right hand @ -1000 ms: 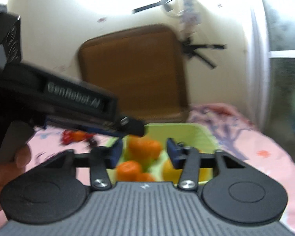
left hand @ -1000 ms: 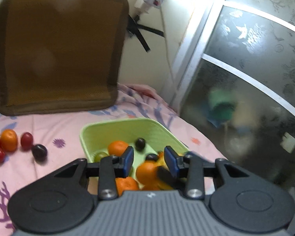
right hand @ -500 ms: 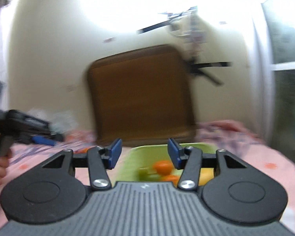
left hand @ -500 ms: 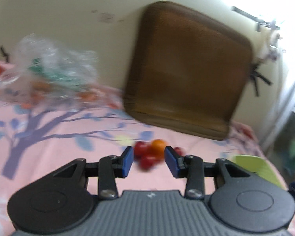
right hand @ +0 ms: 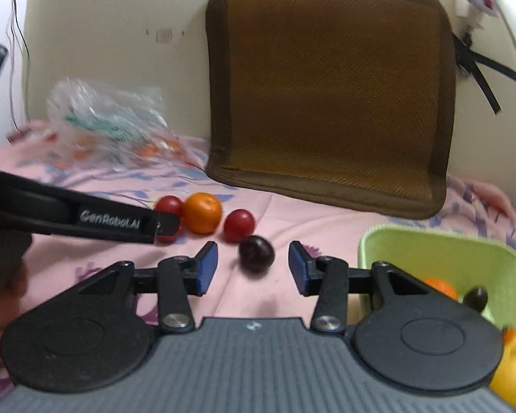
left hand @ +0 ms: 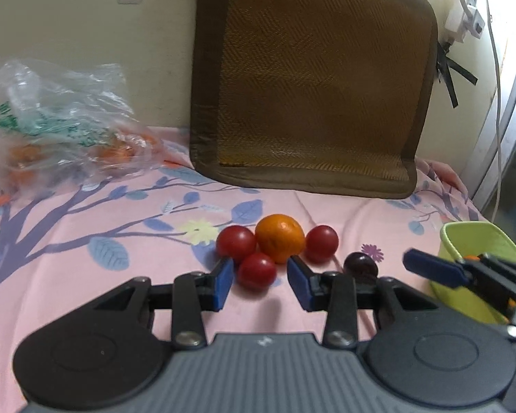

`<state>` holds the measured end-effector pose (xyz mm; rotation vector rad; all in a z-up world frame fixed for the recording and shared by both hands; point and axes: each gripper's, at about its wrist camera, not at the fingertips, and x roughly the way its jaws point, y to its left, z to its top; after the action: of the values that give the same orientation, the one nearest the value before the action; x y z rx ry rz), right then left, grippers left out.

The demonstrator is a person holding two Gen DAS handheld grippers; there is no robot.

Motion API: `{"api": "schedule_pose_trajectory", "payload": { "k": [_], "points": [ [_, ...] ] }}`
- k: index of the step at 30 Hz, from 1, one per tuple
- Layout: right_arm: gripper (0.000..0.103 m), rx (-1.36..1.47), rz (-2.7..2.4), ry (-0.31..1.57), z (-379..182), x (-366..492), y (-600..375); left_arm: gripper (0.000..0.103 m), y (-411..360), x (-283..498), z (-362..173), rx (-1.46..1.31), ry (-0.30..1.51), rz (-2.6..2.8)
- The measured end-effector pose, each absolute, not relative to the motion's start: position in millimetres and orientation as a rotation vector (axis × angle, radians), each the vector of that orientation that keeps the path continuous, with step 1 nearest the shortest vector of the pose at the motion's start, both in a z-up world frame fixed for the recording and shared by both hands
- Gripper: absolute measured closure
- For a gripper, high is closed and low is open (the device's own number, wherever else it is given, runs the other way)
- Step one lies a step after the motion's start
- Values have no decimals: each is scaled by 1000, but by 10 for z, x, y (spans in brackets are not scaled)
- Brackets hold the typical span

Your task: Organize fruits

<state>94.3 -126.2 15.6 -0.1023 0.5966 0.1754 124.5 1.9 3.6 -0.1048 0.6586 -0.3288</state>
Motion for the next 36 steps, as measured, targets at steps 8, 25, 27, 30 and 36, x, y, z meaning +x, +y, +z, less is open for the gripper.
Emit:
{"api": "schedule_pose_trajectory", "payload": {
  "k": [8,25,27,30,36],
  "points": [
    [49,-267,160,666,18,1196,-1043,76,-18,1293,-40,-83,670,-318],
    [73,-173,263,568,190,413,-1298,77,24,512,73,-115,621,-440],
    [73,-175,281,571,209,221,-1326,77,-33,357,69,-99,627,-461],
    [73,-164,302,590,183,-12,-1369,77,-111,188,56,-59,631,-464],
    [72,-106,327,639,192,-158,-1450,76,-225,-9,20,-10,636,-456]
  ]
}}
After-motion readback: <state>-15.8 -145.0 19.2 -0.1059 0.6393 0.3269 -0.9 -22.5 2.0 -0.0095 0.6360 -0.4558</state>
